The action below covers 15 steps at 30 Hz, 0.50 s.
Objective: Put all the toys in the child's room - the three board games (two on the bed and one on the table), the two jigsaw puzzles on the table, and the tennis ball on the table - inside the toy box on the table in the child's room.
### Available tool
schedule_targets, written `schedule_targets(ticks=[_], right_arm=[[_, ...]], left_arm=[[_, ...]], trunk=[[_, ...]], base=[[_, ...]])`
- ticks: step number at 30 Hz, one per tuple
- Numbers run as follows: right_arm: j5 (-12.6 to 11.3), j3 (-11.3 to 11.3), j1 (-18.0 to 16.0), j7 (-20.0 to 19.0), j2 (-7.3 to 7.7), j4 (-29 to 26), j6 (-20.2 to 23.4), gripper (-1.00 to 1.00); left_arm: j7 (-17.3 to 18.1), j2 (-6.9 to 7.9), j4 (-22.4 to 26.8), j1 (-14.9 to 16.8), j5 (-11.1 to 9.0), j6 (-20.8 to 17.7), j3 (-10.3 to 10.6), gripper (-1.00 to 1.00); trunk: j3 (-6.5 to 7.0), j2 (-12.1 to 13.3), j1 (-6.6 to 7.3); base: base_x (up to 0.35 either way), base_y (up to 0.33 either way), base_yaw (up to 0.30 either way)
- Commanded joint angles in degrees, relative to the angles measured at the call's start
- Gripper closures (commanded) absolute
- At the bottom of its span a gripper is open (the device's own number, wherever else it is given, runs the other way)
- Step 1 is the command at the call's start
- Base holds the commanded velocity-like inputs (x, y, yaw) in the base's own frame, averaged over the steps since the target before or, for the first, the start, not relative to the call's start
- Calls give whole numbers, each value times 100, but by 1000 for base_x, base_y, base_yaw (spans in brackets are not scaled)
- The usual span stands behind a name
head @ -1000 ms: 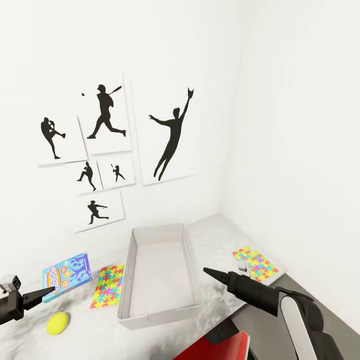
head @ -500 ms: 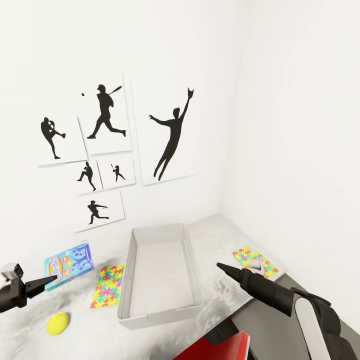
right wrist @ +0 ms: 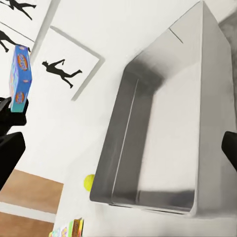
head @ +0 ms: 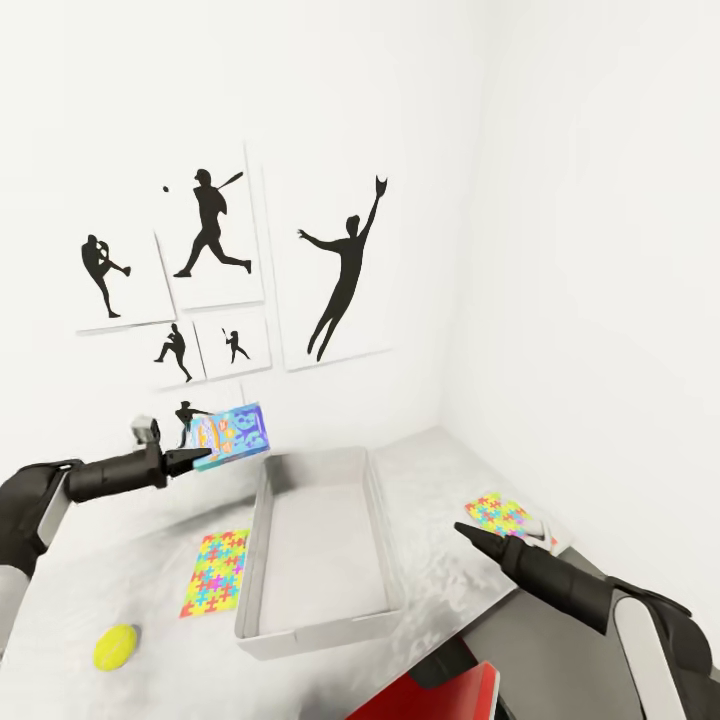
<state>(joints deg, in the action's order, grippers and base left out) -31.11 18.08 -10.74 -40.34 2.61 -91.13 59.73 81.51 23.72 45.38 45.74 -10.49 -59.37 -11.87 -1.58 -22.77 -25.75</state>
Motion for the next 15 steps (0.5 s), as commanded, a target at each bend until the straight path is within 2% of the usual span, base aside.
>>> schedule_targets(ticks=[1, 4, 5, 6, 7, 8, 9, 10, 11, 12, 15], right_arm=[[36, 24, -7, -41, 0, -1, 27, -100], [46, 84, -7, -43, 1, -1, 27, -100], [49, 127, -7, -43, 2, -1, 27, -100], [50, 149, -7, -44, 2, -1, 27, -100], [46, 202, -7, -44, 2, -1, 27, -100], [42, 230, -7, -44, 2, -1, 27, -100], [33, 285, -7, -44, 2, -1, 27, -100], [28, 309, -7, -46, 4, -1, 27, -100], [21, 351, -7, -55, 6, -1, 27, -100], [19, 369, -7, -65, 7, -1, 27, -100], [11, 461, -7, -151, 15, 0, 27, -100]], left_arm=[[-241, -154, -273, 281, 5, -63, 45, 100], [-732, -445, -706, 720, 59, -63, 84, 100], [-1057, -633, -970, 977, 101, -63, 98, 100], [-1224, -725, -1102, 1097, 122, -63, 103, 100], [-1563, -913, -1363, 1329, 153, -63, 111, 100], [-1734, -1005, -1488, 1438, 164, -63, 113, 100], [-2097, -1183, -1732, 1646, 180, -63, 117, 100], [-2291, -1266, -1850, 1742, 185, -63, 118, 100], [-2706, -1420, -2072, 1914, 192, -63, 119, 100], [-2925, -1493, -2170, 1988, 193, -63, 116, 100], [-4183, -1853, -2491, 2224, 167, -54, 100, 100]], trunk=[[-14, -14, -3], [-14, -14, -3], [-14, -14, -3], [-15, -14, -3], [-16, -14, -3], [-19, -14, -3], [-22, -14, -3], [-27, -14, -3], [-33, -14, -3], [-39, -14, -3], [-64, -14, -3]], base=[[0, 0, 0], [0, 0, 0], [0, 0, 0], [0, 0, 0], [0, 0, 0], [0, 0, 0], [0, 0, 0], [0, 0, 0], [0, 0, 0], [0, 0, 0], [0, 0, 0]])
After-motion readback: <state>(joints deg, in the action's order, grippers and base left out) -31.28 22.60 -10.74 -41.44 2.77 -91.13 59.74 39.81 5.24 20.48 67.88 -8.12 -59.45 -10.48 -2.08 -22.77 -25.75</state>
